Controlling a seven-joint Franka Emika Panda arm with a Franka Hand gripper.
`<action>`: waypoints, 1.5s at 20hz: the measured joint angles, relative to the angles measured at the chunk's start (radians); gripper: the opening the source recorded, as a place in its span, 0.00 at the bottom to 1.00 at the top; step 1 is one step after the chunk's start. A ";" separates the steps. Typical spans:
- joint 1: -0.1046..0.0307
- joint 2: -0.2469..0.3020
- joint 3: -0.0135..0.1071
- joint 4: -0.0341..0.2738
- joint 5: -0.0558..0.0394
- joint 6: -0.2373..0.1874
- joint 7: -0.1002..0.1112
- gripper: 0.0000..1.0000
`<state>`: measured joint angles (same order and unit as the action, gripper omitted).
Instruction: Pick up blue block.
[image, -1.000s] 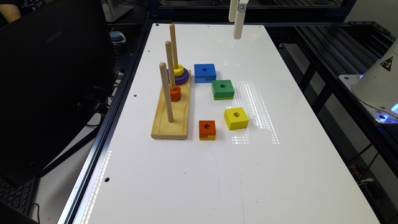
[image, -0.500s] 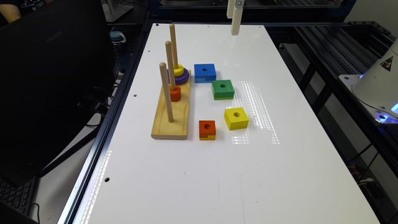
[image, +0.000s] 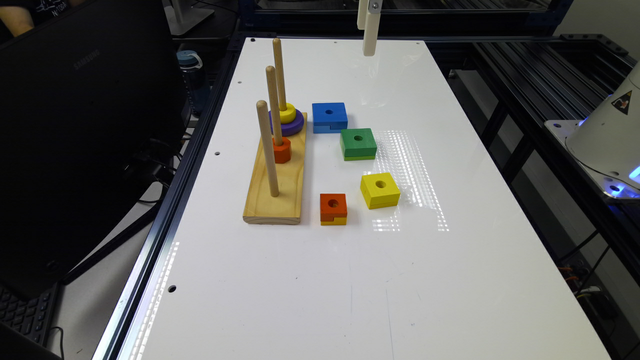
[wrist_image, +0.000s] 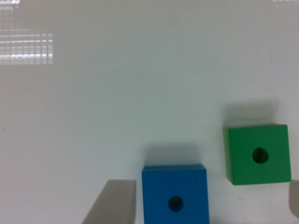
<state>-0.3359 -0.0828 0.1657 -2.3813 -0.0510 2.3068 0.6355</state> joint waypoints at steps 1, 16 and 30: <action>-0.001 0.000 0.000 0.000 0.0000 0.000 -0.002 1.00; -0.024 0.047 -0.001 0.054 -0.0116 0.000 -0.018 1.00; -0.028 0.115 -0.001 0.071 -0.0201 0.033 -0.018 1.00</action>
<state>-0.3637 0.0322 0.1647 -2.3108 -0.0711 2.3400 0.6172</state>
